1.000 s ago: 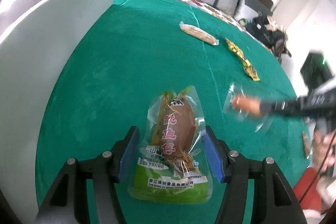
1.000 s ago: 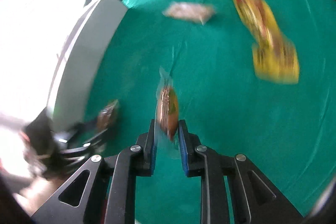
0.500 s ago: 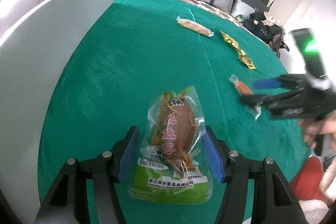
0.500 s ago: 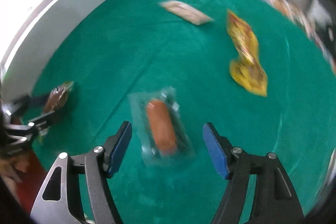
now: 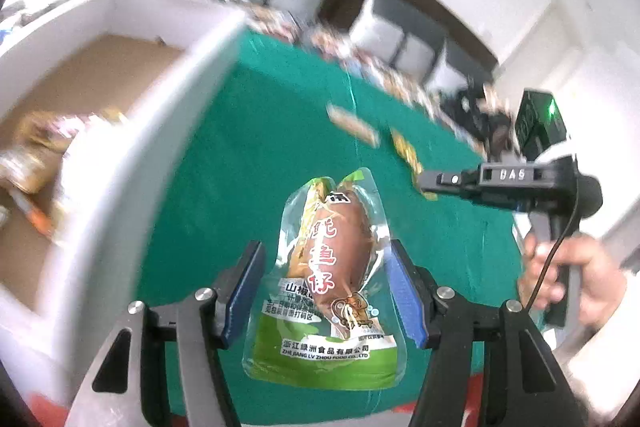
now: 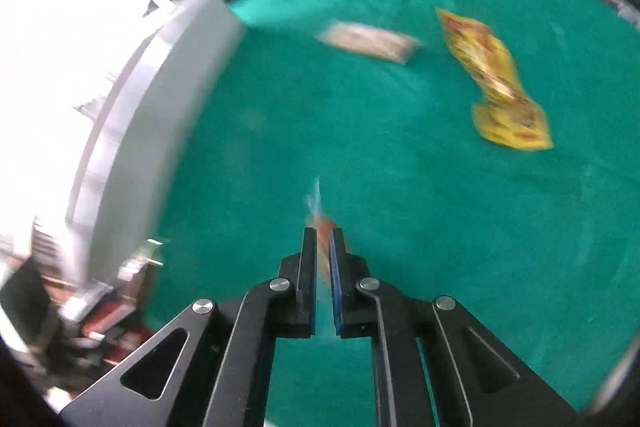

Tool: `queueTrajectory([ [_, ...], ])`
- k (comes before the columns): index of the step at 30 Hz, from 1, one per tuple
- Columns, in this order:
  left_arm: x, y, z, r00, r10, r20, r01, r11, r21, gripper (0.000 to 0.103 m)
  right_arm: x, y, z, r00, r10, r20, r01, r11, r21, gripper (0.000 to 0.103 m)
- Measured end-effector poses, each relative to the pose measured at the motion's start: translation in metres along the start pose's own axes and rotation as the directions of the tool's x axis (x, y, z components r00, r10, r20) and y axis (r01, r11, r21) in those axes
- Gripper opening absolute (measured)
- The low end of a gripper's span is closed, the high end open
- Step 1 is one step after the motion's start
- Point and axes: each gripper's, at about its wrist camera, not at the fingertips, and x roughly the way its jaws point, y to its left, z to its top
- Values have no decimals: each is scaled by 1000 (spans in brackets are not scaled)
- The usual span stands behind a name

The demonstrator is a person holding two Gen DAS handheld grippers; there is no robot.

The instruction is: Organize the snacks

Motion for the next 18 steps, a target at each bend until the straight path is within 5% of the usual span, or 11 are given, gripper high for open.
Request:
queueTrajectory([
  [2,-20,11,15,999,32,41,-31,999,-17,60,7,35,20,1000,11,21,-10,999,-44,8],
  [5,-45,25,26,994,75,84,-73,997,-29,60,26,64,37,993,-117,-13,112,974,-197,15],
  [7,-59,32,28,990,97,102,-94,995,-38,60,53,72,27,974,-172,-147,124,949,-291,80],
  [11,-73,40,25,987,111,116,-105,993,-55,60,99,60,-19,903,-368,-219,244,862,-444,81],
  [13,-77,40,22,987,114,116,-108,993,-56,60,116,37,-41,872,-413,-263,278,860,-428,83],
  [14,-80,42,20,987,111,116,-105,993,-58,60,111,30,-45,910,-362,-204,263,882,-391,83],
  [15,-83,43,16,987,111,118,-104,993,-60,60,109,26,-46,913,-366,-180,276,880,-387,75],
  [16,-86,45,16,986,114,119,-107,992,-64,60,107,23,-46,917,-362,-166,278,881,-383,57],
  [18,-89,51,17,984,127,125,-119,990,-75,60,97,9,-39,936,-301,-182,243,928,-284,48],
])
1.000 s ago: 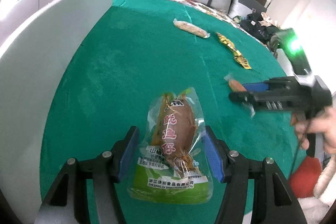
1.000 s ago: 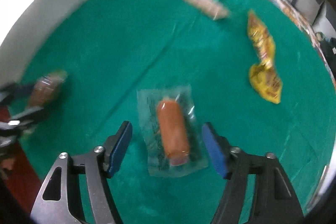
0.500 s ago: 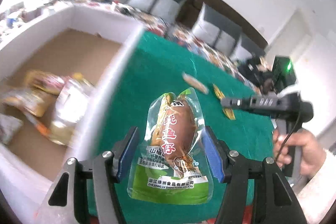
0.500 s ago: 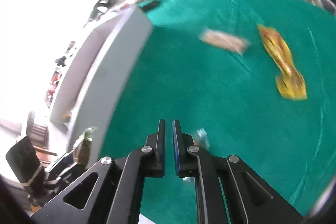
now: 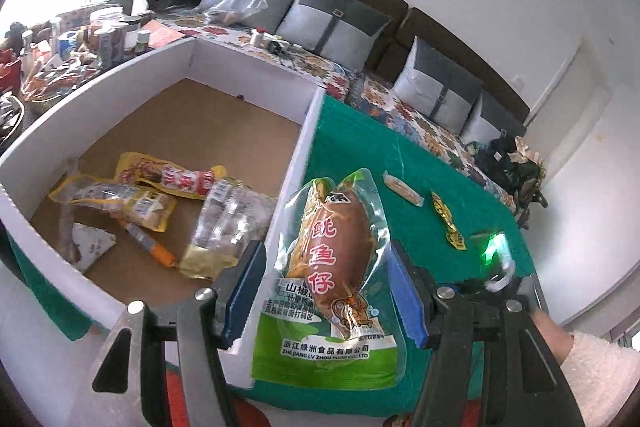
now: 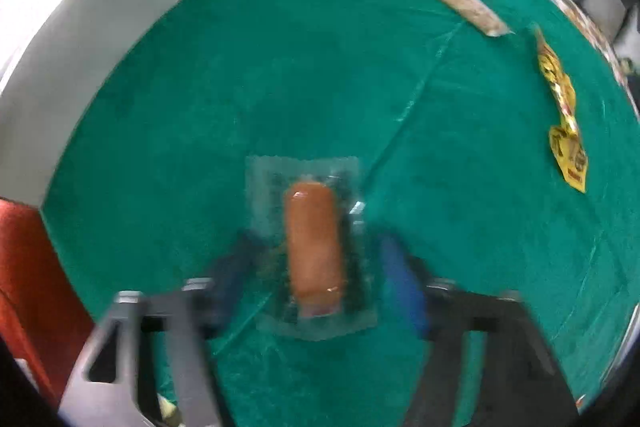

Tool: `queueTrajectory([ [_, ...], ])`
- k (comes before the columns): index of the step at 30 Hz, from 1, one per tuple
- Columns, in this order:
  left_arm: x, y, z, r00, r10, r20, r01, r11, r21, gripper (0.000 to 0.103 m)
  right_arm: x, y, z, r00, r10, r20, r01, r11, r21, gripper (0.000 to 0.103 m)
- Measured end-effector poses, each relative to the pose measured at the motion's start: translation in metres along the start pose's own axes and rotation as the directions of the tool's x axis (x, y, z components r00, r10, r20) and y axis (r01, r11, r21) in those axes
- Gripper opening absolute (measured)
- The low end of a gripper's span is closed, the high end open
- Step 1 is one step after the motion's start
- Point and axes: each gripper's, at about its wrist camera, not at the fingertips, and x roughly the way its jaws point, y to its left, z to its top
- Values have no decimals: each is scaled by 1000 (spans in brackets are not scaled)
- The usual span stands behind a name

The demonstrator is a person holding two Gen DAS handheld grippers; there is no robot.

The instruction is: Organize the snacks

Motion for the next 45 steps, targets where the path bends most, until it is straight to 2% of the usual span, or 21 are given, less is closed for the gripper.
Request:
queueTrajectory([
  [3,-8,17,6,999,36,14,-35,999,-31,60,-4,-23,1,997,72,15,-73,991,114,41],
  [5,-15,32,12,998,61,30,-59,997,-57,61,-4,-46,0,983,177,52,-184,955,232,41],
  [9,-27,63,23,990,129,54,-124,987,-100,60,-9,-73,-5,916,360,174,-400,839,368,40],
  [11,-30,78,30,984,169,59,-162,980,-112,60,-17,-74,0,865,443,236,-502,773,389,5],
  [13,-30,90,38,977,207,58,-200,973,-116,60,-31,-61,15,810,510,288,-586,725,362,8],
  [15,-25,101,44,969,242,45,-235,965,-118,61,-53,-38,36,778,546,309,-624,727,286,8],
  [17,-21,109,46,965,261,33,-255,958,-129,60,-63,-20,53,808,509,298,-578,784,228,8],
  [18,-21,112,45,965,261,31,-255,957,-137,60,-69,-5,63,863,425,275,-476,865,158,9],
  [19,-22,114,43,966,257,32,-251,958,-139,60,-69,1,72,893,369,256,-406,907,110,12],
  [20,-23,114,40,965,259,33,-252,958,-134,60,-65,9,76,931,300,210,-316,948,45,24],
  [21,-23,114,39,965,261,32,-255,958,-128,61,-54,17,76,966,208,154,-206,978,-27,64],
  [22,-22,112,37,964,264,26,-259,958,-121,61,-49,25,65,980,145,139,-135,987,-83,76],
  [25,-17,112,31,966,257,9,-253,959,-125,61,13,31,46,999,10,33,2,937,-350,73],
  [28,-16,108,26,969,246,3,-244,962,-126,60,65,37,30,995,-99,-5,82,846,-527,75],
  [29,-17,108,26,969,245,4,-243,962,-124,61,65,30,33,998,-42,53,63,857,-512,74],
  [30,-19,107,25,969,245,7,-243,963,-120,61,74,21,39,999,-40,20,45,884,-465,56],
  [31,-19,107,25,969,248,7,-246,962,-116,61,79,3,48,1000,19,-8,-21,940,-341,46],
  [33,-19,108,24,966,257,3,-255,961,-107,61,87,-21,55,999,37,-9,-38,976,-215,32],
  [37,-13,113,23,962,271,-18,-272,956,-107,61,99,-57,54,988,152,6,-151,987,-53,29],
  [41,-9,118,26,956,293,-21,-293,950,-104,61,95,-92,52,938,328,111,-341,932,121,29],
  [45,0,124,38,937,348,-29,-349,933,-87,61,58,-69,71,853,477,210,-500,863,74,29],
])
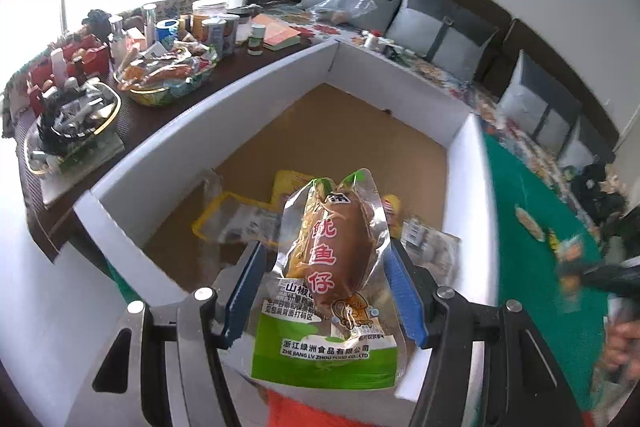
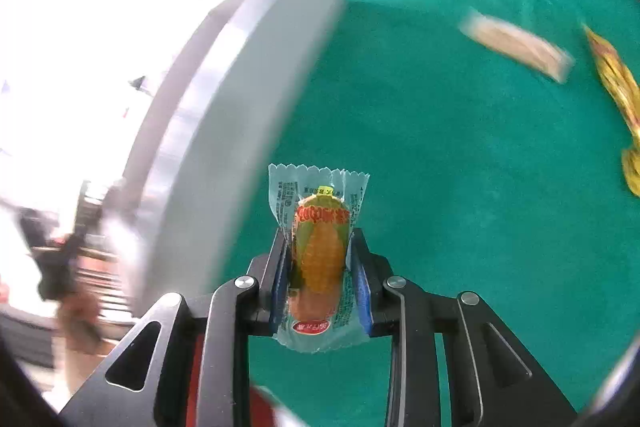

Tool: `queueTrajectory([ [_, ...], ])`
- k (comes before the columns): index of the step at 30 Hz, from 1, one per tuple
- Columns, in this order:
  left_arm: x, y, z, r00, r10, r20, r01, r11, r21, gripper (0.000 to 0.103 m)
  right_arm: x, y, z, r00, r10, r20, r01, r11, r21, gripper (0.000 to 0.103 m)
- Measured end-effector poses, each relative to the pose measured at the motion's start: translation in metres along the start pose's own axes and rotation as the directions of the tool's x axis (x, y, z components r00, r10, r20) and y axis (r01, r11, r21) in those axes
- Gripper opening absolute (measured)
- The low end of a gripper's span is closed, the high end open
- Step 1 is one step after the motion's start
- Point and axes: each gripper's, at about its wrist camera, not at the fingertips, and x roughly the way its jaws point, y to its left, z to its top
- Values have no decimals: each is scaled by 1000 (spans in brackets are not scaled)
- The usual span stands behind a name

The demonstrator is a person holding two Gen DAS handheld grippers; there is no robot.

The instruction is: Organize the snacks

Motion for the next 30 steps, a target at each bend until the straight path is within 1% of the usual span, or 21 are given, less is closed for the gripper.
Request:
queueTrajectory([
  [3,10,-2,7,997,78,-6,-77,996,42,61,3,65,12,993,115,8,-113,988,-104,30],
  [5,15,-3,8,993,116,-10,-115,991,73,61,16,101,14,989,150,-12,-150,976,-158,31],
  [6,17,-5,8,991,135,-12,-133,987,85,61,22,127,13,987,160,-22,-161,971,-177,34],
  [7,18,-6,8,987,162,-8,-161,982,97,61,31,144,10,986,165,-31,-168,966,-199,48],
  [8,18,-7,7,981,194,2,-193,976,105,61,35,154,3,987,156,-35,-160,964,-212,57],
  [9,18,-9,6,974,227,15,-228,968,110,62,47,158,1,989,146,-39,-151,962,-226,70],
  [10,18,-9,5,967,254,26,-256,960,112,63,51,165,-7,990,134,-42,-141,962,-235,71],
  [11,17,-10,5,962,272,35,-274,955,113,66,43,184,-17,992,120,-41,-127,962,-241,71],
  [12,17,-10,5,957,287,39,-289,951,112,74,44,187,-16,995,97,-33,-102,963,-249,71],
  [13,17,-10,5,956,290,45,-293,950,110,81,34,204,-12,998,61,-13,-63,962,-267,71],
  [15,14,-12,4,957,284,56,-288,951,110,83,15,225,-24,999,-22,43,35,946,-323,71],
  [16,13,-14,3,958,281,61,-286,952,111,84,11,244,-18,991,-101,91,128,921,-367,70],
  [17,12,-17,3,959,275,61,-280,953,112,84,3,246,-21,973,-178,145,223,886,-406,70],
  [18,12,-19,3,962,267,61,-272,956,112,84,-10,270,-21,952,-239,190,299,852,-429,70],
  [19,11,-23,3,966,252,62,-257,960,111,84,-18,266,-22,921,-305,244,386,809,-444,71],
  [23,4,-50,3,978,194,77,-203,971,130,84,-35,244,-16,849,-418,323,524,745,-413,72],
  [24,2,-58,3,980,183,79,-193,971,139,84,-44,239,-19,837,-435,332,542,738,-402,72],
  [26,-1,-77,2,984,156,84,-168,972,163,84,-50,230,-19,804,-478,353,589,718,-371,72],
  [27,-2,-88,1,987,140,85,-153,972,177,85,-57,216,-22,786,-501,363,613,708,-351,72],
  [28,-3,-101,-1,989,122,85,-137,971,194,86,-61,220,-19,772,-516,370,629,701,-336,73],
  [30,-3,-126,-3,992,91,83,-108,967,230,89,-75,200,-24,734,-558,388,672,681,-292,75],
])
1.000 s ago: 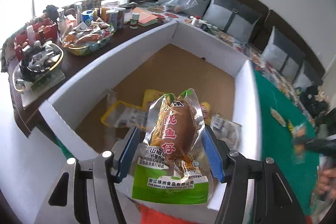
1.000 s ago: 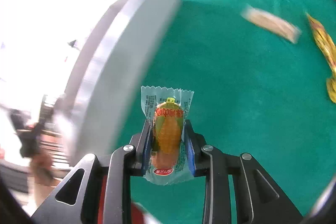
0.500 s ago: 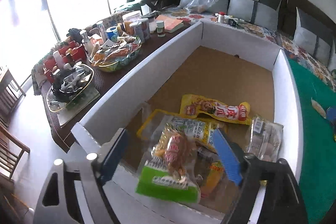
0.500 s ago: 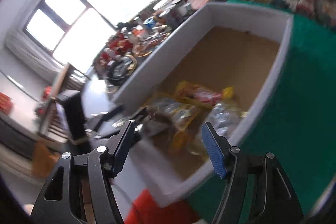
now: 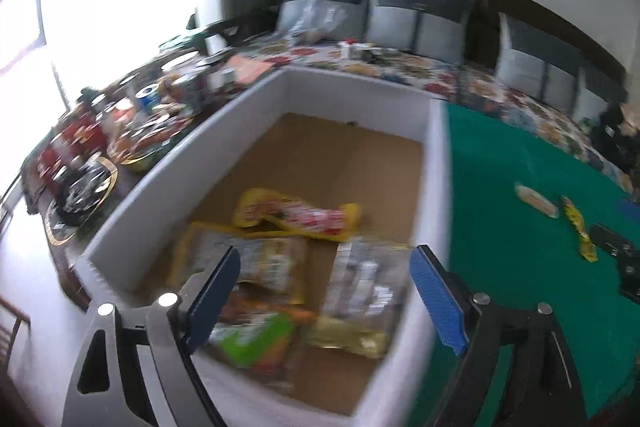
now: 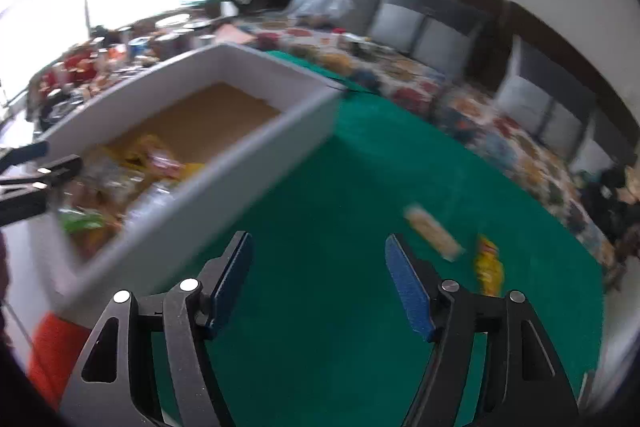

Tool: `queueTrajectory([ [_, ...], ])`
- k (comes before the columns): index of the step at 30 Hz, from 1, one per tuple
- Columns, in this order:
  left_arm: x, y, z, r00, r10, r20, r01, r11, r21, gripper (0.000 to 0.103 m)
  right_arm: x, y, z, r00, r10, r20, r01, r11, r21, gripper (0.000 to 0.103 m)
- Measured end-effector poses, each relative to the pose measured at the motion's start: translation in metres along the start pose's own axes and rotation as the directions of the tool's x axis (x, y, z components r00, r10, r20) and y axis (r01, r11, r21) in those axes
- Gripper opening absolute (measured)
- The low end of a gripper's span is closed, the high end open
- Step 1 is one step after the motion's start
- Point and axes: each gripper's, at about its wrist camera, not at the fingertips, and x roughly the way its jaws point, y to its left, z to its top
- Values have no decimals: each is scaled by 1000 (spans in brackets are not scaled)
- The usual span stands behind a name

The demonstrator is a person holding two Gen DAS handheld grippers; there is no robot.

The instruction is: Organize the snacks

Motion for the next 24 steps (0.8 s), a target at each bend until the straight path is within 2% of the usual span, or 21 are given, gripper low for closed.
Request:
queueTrajectory([
  [4,-1,-61,2,997,-77,-10,77,993,86,90,0,-38,-23,996,-82,-22,83,995,46,75],
  [10,23,-154,-11,978,-183,-102,200,963,181,90,3,-101,-63,985,-156,-76,164,979,119,75],
  [16,63,-229,-39,955,-212,-206,262,931,254,90,17,-149,-97,970,-201,-136,225,956,188,75],
  [20,92,-263,-58,938,-219,-269,294,915,277,90,31,-173,-118,959,-218,-182,255,942,220,77],
  [24,118,-287,-71,928,-215,-304,308,903,301,90,51,-191,-142,946,-229,-231,282,931,234,77],
])
